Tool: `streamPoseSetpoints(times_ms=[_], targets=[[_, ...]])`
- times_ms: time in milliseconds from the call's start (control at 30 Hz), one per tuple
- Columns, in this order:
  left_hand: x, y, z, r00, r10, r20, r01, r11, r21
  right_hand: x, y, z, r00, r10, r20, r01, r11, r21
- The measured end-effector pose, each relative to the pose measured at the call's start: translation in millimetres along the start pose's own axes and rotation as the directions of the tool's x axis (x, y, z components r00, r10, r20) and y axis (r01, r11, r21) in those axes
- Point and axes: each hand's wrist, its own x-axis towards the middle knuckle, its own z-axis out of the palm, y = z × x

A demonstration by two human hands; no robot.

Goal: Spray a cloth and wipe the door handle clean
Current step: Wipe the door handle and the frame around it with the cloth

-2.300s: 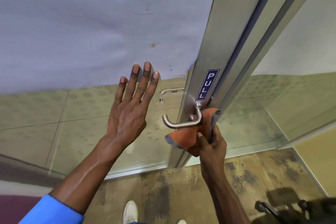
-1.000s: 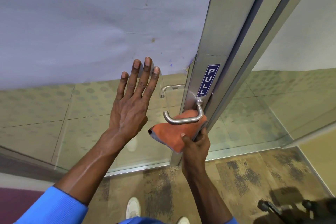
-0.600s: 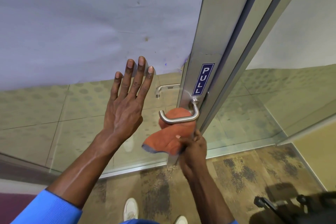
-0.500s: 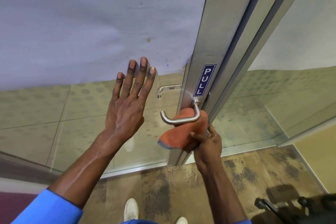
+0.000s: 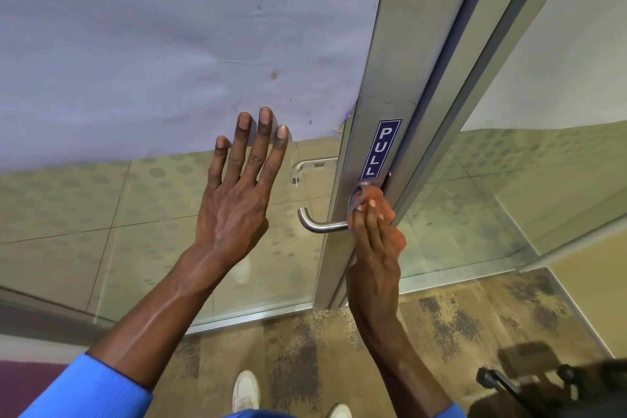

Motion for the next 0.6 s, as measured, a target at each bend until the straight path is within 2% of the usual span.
streamPoseSetpoints(times_ms=[133, 233, 433, 500, 600], targets=[[0.2, -0.1, 0.5, 1.0, 0.001, -0.002, -0.001, 1.0, -0.002, -19.5, 8.2, 4.8, 0.992, -0.107, -0.063, 0.102, 0.992, -0.078], [-0.2, -0.1, 0.9, 1.0, 0.0, -0.004, 0.0, 1.0, 0.001, -27.9, 12.8, 8.1, 0.989, -0.124, -0.076, 0.122, 0.992, -0.032], [0.7, 1.5, -0.3, 1.0, -0.005, 0.003, 0.005, 1.0, -0.002, 1.3, 7.3, 12.6, 0.997, 0.018, -0.071, -0.013, 0.997, 0.076], [0.5, 1.6, 0.3, 1.0, -0.005, 0.003, 0.005, 1.0, -0.001, 15.7, 6.4, 10.3, 0.994, 0.075, -0.081, -0.062, 0.986, 0.153], [-0.5, 0.8, 1.5, 1.0, -0.006, 0.0, 0.006, 1.0, 0.001, 16.6, 2.8, 9.3, 0.983, 0.186, 0.0, -0.176, 0.932, 0.316]])
